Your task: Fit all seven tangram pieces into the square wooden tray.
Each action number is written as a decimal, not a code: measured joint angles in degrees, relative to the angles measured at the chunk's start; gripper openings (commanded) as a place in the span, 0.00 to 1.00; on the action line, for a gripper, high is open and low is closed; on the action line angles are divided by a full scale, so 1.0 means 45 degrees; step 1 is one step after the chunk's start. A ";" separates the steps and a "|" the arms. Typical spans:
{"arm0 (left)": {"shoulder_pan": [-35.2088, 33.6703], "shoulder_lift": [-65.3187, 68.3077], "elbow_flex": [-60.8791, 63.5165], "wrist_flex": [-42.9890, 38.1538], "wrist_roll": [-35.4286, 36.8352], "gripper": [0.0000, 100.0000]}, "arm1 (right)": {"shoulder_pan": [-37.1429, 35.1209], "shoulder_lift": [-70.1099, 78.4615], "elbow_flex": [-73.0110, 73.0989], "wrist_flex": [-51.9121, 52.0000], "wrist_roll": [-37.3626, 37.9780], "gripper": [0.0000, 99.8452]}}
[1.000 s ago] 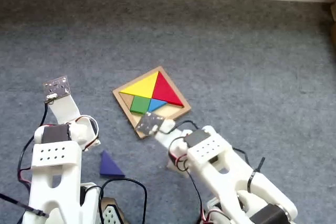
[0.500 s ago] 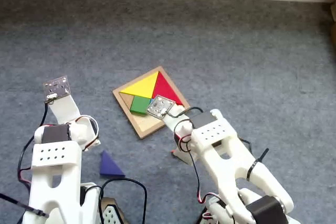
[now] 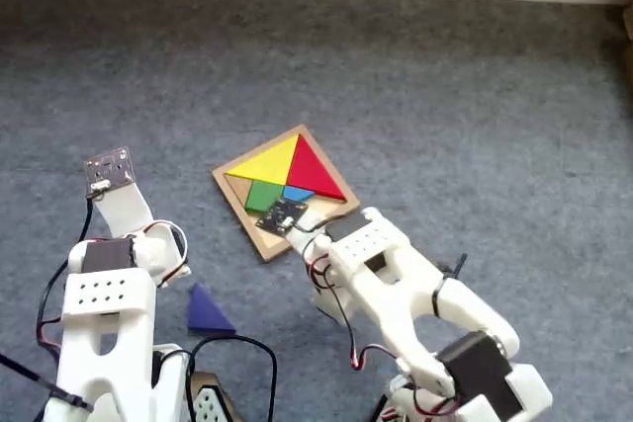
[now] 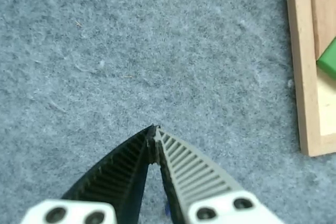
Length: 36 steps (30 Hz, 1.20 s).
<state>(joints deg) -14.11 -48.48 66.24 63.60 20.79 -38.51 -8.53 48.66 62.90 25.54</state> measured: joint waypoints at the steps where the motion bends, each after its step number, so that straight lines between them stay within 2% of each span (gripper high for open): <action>1: 0.0000 0.0000 0.0000 0.0000 0.0000 0.01 | 0.0000 0.0195 -0.0039 0.0000 -0.0020 0.32; 3: 0.0000 0.0000 0.0000 0.0000 0.0000 0.01 | -0.0020 0.0410 -0.0137 0.0000 -0.0039 0.31; 9: 0.0000 0.0000 0.0000 0.0000 0.0000 0.01 | 0.0254 0.1094 -0.0801 0.0059 -0.0059 0.17; 13: 0.0000 0.0000 0.0000 0.0000 0.0000 0.01 | 0.0508 0.1289 -0.0996 -0.0410 -0.0078 0.13; 22: 0.0000 0.0000 0.0000 0.0000 0.0000 0.01 | 0.1231 0.0899 -0.0840 -0.0762 0.0332 0.13; 29: 0.0000 -0.0039 0.0000 0.0000 0.0000 0.01 | 0.1133 -0.0996 -0.0781 -0.0860 0.0860 0.13; 36: 0.0000 -0.0039 0.0000 0.0000 0.0000 0.01 | 0.1133 -0.1700 -0.0918 -0.1524 0.3360 0.13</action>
<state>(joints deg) -14.11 -48.66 66.24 63.60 20.79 -33.41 -16.18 44.53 56.04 40.66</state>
